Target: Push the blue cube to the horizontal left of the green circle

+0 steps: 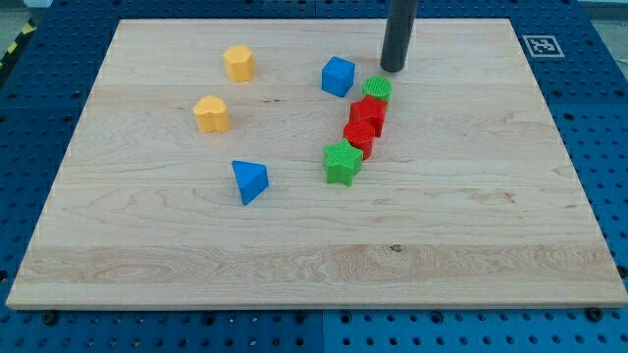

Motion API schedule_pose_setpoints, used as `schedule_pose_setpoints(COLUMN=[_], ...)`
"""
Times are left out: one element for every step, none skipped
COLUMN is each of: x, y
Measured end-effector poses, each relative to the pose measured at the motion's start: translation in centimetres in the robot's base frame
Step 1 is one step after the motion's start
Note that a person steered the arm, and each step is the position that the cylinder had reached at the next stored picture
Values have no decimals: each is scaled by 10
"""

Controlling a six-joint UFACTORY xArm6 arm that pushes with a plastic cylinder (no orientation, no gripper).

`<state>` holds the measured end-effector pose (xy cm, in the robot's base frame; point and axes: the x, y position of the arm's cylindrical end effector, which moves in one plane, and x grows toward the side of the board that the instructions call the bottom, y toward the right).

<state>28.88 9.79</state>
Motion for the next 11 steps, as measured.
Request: schedule_pose_setpoints(x=[9,19,20,39,41,40,36,36,36,30,30], y=[-25,-35,-40,-59,-66,-79,-80,-104,-122,-150,-183])
